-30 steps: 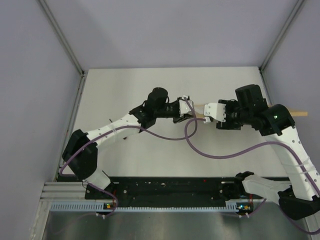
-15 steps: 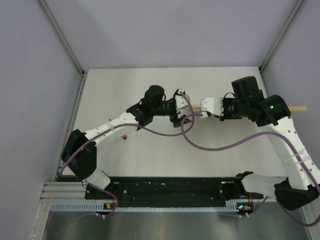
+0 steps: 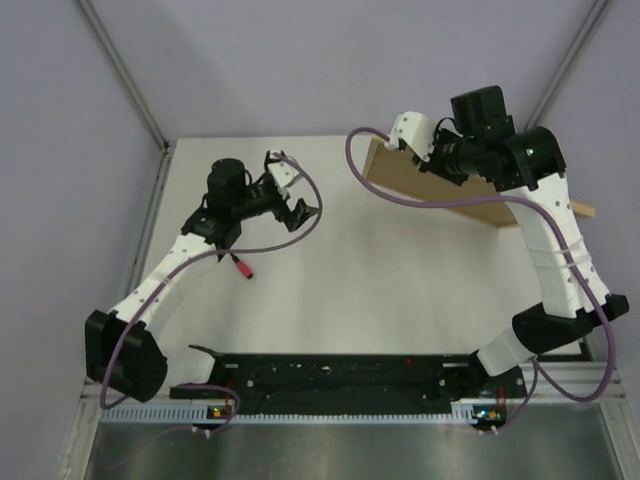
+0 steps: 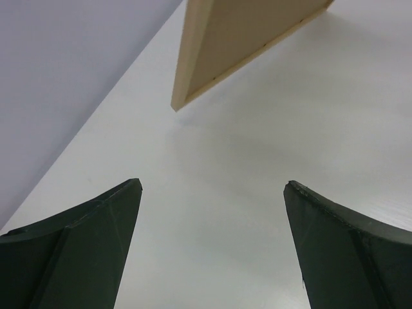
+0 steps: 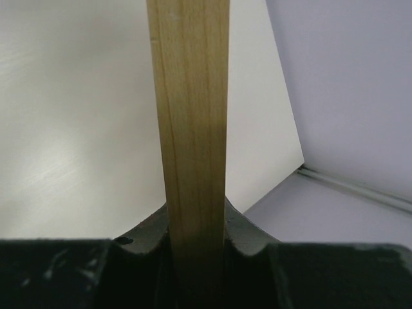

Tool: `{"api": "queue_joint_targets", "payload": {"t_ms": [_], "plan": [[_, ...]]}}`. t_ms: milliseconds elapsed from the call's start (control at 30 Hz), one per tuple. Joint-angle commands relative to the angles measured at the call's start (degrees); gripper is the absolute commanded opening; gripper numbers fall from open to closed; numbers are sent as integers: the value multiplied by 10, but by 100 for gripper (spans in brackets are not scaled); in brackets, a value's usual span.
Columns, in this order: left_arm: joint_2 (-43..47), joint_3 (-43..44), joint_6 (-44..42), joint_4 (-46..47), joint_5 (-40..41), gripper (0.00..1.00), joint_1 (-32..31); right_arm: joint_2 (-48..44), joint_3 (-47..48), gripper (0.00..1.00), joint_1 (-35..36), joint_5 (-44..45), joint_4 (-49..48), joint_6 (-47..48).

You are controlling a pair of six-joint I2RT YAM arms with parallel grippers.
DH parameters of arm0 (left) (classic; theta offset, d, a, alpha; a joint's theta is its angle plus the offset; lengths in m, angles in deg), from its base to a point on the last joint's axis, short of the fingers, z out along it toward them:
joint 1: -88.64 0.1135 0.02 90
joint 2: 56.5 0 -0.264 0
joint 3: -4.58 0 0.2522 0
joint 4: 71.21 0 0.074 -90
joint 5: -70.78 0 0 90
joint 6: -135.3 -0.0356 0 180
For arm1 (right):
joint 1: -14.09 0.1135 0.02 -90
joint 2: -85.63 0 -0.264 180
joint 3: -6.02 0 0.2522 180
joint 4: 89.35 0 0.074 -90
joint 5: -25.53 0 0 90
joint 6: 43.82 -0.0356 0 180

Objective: Take the photo out of the frame
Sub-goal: Turn over the photo frame at the center of the board.

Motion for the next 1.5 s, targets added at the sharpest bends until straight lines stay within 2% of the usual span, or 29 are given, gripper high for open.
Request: {"api": "queue_joint_targets", "payload": {"t_ms": [0, 133, 400, 700, 833, 1100, 1367, 1467], "plan": [[55, -44, -8, 10, -3, 99, 47, 69, 153, 0, -4, 5, -74, -130], [89, -88, -13, 33, -4, 99, 76, 128, 259, 0, 12, 30, -63, -162], [111, -123, -5, 56, 0, 99, 98, 107, 272, 0, 67, 49, -180, -192], [104, -163, 18, 121, -17, 99, 114, 129, 382, 0, 68, -42, -218, -274], [74, -172, 63, 187, -61, 99, 141, 133, 395, 0, 68, -59, -237, -304], [5, -181, 236, 360, -177, 99, 209, 160, 389, 0, 42, -127, -240, -405], [-54, -204, 295, 459, -206, 99, 216, 200, 417, 0, 11, -174, -257, -486], [-95, -197, 345, 533, -234, 98, 234, 213, 416, 0, -1, -184, -261, -506]]}}
